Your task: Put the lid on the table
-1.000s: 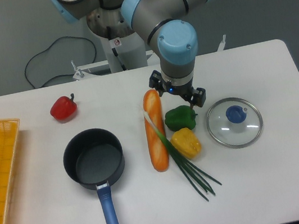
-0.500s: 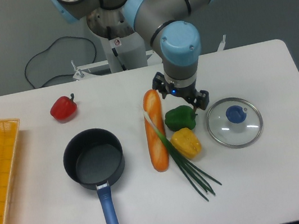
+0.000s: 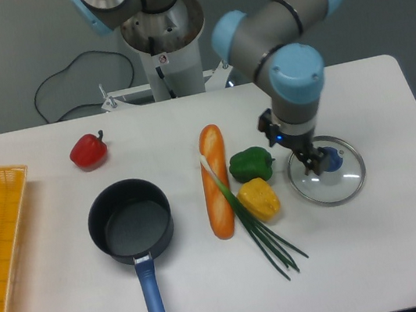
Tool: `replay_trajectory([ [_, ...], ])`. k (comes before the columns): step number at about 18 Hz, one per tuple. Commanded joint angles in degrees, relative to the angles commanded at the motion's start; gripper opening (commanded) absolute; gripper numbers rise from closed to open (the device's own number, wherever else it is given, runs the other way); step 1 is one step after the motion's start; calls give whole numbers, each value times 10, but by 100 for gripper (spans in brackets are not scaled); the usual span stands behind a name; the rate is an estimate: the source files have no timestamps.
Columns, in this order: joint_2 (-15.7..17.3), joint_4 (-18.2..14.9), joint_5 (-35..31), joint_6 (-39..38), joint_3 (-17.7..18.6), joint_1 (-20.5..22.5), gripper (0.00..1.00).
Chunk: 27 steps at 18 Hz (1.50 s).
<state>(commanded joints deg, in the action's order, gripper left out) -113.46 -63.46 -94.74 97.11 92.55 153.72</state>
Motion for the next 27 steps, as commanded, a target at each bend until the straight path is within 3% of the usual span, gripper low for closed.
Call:
replay_trajectory([
  [14, -39, 15, -5, 55, 9, 53, 100],
  [27, -58, 38, 20, 56, 18, 53, 100],
])
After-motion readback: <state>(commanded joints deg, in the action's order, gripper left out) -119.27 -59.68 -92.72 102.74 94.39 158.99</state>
